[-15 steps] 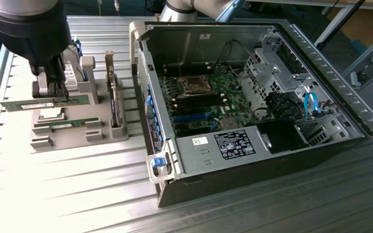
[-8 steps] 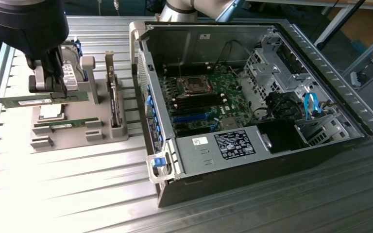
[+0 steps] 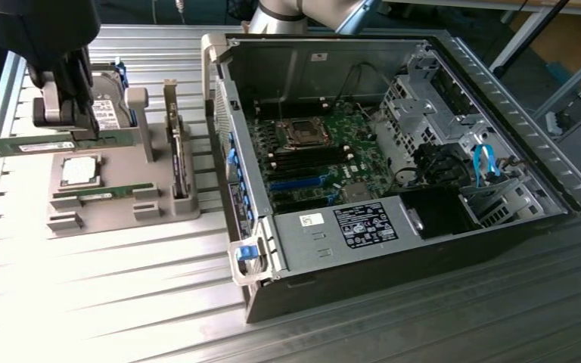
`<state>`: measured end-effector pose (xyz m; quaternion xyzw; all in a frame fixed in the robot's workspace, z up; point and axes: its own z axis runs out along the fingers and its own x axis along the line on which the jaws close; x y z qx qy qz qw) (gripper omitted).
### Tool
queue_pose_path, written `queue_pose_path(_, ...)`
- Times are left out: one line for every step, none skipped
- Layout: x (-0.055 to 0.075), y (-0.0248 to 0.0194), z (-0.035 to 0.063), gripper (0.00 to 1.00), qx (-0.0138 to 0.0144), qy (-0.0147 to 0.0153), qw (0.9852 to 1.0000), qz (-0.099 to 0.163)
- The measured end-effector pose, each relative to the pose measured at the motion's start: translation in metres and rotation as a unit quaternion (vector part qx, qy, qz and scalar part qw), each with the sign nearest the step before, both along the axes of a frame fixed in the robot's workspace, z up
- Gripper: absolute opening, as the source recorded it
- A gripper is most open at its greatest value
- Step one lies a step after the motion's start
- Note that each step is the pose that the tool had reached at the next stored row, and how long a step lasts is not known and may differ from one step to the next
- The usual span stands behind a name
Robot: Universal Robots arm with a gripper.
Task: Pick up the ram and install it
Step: 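Pick up the ram and move it above insertion slot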
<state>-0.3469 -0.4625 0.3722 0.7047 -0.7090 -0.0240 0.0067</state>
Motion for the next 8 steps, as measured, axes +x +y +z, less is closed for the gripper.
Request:
queue_pose_path(0.000,0.0000,0.0020,0.12,0.0000,0.0000,1.0000,0.000)
queue_pose_path(0.000,0.0000,0.0039,0.12,0.0000,0.0000,1.0000,0.000)
queue_pose_path(0.000,0.0000,0.0057,0.12,0.0000,0.0000,1.0000,0.000)
queue_pose_path(0.000,0.0000,0.0075,0.12,0.0000,0.0000,1.0000,0.000)
queue_pose_path(0.000,0.0000,0.0093,0.12,0.0000,0.0000,1.0000,0.000)
queue_pose_path(0.000,0.0000,0.0112,0.12,-0.0001,0.0000,1.0000,0.000)
queue_pose_path(0.000,0.0000,0.0129,0.12,0.0000,0.0000,1.0000,0.000)
queue_pose_path(0.000,0.0000,0.0147,0.12,0.0000,0.0000,1.0000,0.000)
